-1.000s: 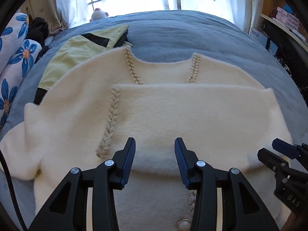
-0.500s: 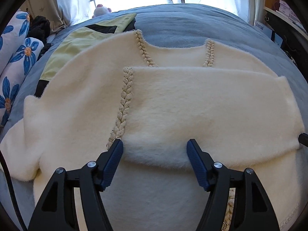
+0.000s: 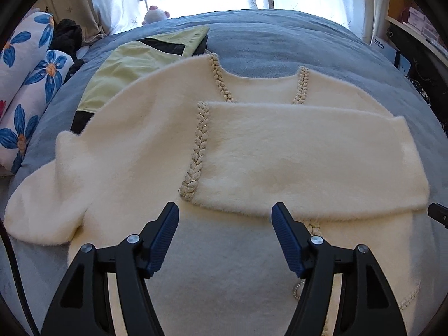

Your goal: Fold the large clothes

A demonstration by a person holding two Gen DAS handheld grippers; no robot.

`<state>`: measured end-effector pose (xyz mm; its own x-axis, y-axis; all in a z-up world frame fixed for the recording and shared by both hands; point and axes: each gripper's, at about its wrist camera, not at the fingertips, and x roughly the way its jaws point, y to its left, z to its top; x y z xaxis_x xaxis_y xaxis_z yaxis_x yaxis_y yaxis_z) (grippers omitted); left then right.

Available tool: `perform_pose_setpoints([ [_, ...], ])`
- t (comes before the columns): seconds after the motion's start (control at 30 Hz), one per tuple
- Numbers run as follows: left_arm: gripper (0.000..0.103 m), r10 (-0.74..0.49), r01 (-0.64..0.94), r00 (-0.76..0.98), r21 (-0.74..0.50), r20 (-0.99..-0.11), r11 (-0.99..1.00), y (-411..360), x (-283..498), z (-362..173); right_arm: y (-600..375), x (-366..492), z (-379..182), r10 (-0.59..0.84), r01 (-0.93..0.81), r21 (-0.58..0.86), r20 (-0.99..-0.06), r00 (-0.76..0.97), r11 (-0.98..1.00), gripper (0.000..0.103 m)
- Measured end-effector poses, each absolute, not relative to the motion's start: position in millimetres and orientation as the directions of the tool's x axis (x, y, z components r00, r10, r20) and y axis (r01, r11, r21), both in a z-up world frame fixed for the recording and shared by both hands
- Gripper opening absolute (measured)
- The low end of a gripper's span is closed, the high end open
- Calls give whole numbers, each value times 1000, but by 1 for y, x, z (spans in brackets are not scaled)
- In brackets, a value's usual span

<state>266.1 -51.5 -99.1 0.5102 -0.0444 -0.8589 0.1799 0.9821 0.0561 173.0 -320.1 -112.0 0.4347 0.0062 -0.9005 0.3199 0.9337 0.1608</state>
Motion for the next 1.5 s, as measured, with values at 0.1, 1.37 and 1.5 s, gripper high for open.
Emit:
perform_pose_setpoints([
  [0.1,67,-44,187,515,62,-856,980,-49,251,-86,-311,161,-97,10,314,170,-891,453,934,26],
  [1.37,75,-83,7,558,-96,-825,995,222,111,-8,-34,112,-20,190,-68,184,-806,560,981,37],
  [1.5,75,-134,-57,539,-194,-832,979,279,133,-33,1,138,-35,183,-97,156,-816,548,983,37],
])
